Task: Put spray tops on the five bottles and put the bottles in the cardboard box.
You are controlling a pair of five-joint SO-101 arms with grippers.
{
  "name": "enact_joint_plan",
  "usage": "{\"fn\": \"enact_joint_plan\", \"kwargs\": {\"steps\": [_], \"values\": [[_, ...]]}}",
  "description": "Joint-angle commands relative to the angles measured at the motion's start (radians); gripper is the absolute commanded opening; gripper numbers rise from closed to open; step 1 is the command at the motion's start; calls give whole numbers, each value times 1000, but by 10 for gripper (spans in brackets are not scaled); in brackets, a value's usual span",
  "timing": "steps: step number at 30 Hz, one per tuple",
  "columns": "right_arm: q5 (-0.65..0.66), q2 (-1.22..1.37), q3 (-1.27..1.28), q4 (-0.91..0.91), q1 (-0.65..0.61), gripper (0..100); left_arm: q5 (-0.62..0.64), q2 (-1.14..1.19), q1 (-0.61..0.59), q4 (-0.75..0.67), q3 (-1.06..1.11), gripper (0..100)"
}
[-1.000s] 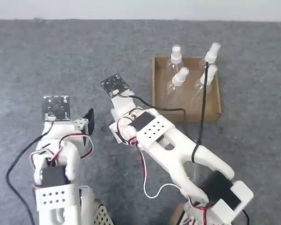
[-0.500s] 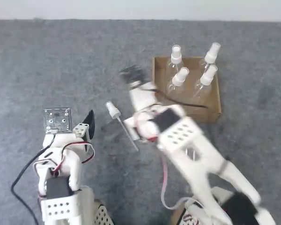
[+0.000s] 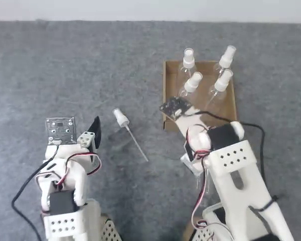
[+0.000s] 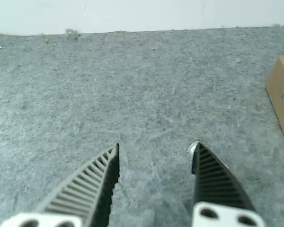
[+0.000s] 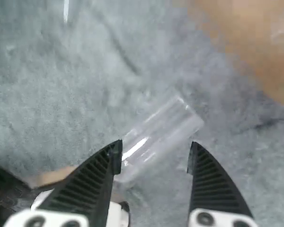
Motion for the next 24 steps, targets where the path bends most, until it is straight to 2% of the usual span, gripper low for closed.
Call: {"fn": "enact_joint_plan", "kwargs": {"steps": [1,4,10,12,18,24], "values": [[-48,-42,97,-91,10,171,9,-17,-3,0,-10,225],[-84,-33,184,-193,10,186,9,-17,-3,0,-10,225],[-107,-33,281,-289,12,312,9,-17,-3,0,-8,225],[-107,-33,302,-314,13,311,9,-17,-3,0,-8,225],[-110,-33,411,-437,151,230,9,-17,-3,2,-8,225],[-101,-42,503,-547,318,46,9,-17,-3,0,-8,225]]}}
